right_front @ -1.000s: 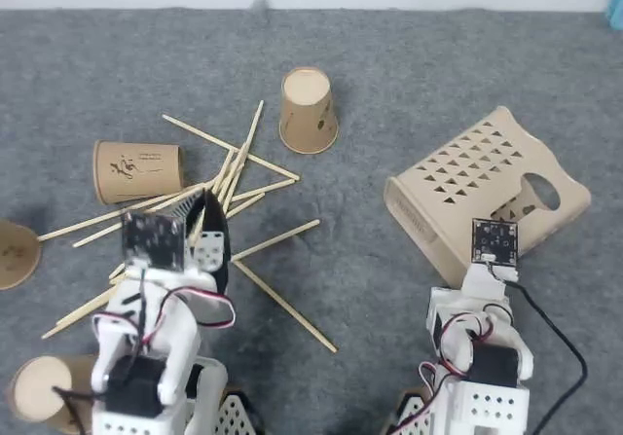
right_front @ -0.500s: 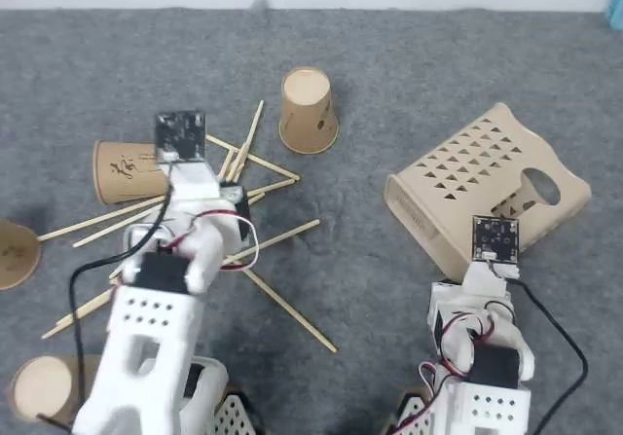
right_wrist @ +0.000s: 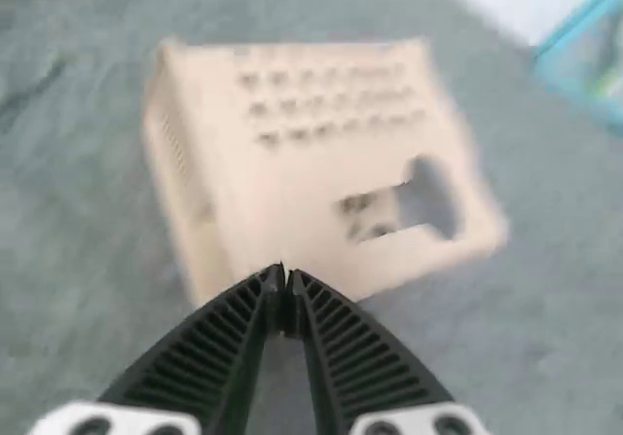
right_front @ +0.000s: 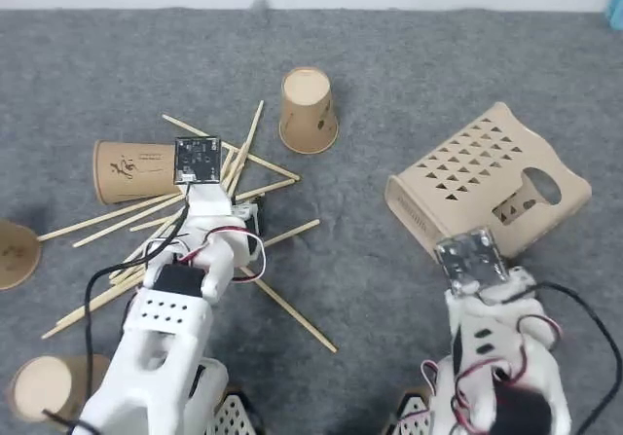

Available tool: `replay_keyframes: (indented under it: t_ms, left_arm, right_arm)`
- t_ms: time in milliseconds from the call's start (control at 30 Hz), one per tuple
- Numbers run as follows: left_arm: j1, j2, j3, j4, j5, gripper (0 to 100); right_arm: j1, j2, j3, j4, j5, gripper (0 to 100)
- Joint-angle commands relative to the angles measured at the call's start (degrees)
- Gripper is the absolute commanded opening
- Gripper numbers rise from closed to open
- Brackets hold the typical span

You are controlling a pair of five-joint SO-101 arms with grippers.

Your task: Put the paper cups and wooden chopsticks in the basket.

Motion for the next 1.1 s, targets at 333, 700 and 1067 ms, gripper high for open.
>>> replay_keyframes:
  t_ms: [333, 700, 1067]
  left_arm:
    - [0.5, 0.1, 0.1, -3.6, -0.9, 26]
    - [0.5, 0.2, 0.3, -3.6, -1.0, 26]
    - [0.5, 0.2, 0.3, -3.7, -3.6, 26]
  right_arm:
    - [13.5, 64.6, -48.1, 3.7, 2.5, 7.5]
    - [15.7, 109.3, -81.2, 7.2, 2.6, 14.5]
    - [15.8, 130.2, -103.1, 12.1, 11.3, 22.6]
